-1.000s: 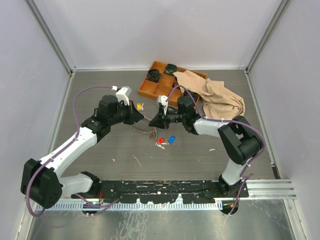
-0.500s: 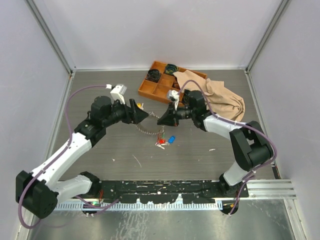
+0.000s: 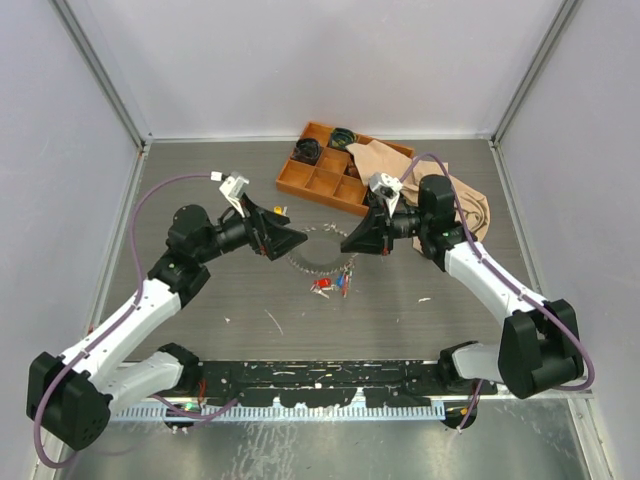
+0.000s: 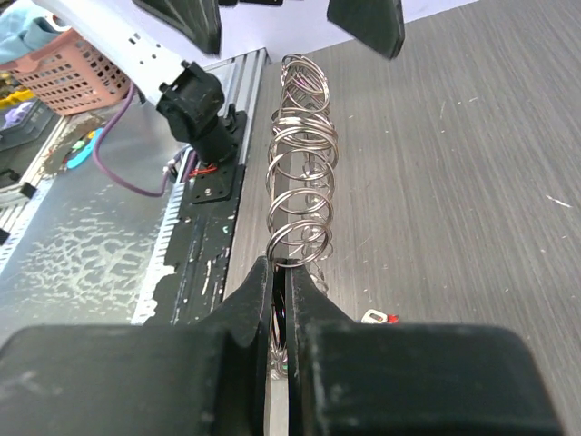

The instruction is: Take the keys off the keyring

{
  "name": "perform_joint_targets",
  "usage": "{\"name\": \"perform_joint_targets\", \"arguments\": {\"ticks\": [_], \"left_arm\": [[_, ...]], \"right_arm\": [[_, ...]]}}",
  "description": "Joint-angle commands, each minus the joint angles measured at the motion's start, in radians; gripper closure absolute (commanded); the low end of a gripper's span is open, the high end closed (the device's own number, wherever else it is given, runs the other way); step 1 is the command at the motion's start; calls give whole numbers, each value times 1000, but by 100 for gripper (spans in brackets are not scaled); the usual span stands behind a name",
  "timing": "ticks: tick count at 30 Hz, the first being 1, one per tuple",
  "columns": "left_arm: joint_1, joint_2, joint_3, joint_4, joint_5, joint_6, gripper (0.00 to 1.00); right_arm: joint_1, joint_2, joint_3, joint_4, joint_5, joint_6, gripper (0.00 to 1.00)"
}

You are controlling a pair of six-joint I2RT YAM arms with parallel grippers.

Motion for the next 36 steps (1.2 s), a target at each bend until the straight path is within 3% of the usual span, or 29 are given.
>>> {"name": "perform_joint_targets", "arguments": {"ticks": [1,5,16,22,27,30,33,36], "left_arm": [[4,14,-13,256,109,-102,2],[3,62,-38,346,175,-176,0],[-36,134,-72,333,214,-153,30],[-82,175,-42,288,224,-102,41],[-88,204,-33,270,243,-83,66],[-88,199,-33,262,234,-80,97],[-88,168,-27,194,174,-63,100],[-87,132,0,79,119,-35,100]], "right_arm": [[-23,-41,-10,2,-101,30,99],[-23,-32,9,-8,-133,40,99],[-27,-11,30,-31,-144,59,99],[-29,8,31,-32,-142,61,99],[-33,11,28,-31,-140,62,99],[-33,15,26,-32,-136,61,99],[-33,13,23,-36,-114,50,98],[-42,2,25,-100,-61,-19,84]]}}
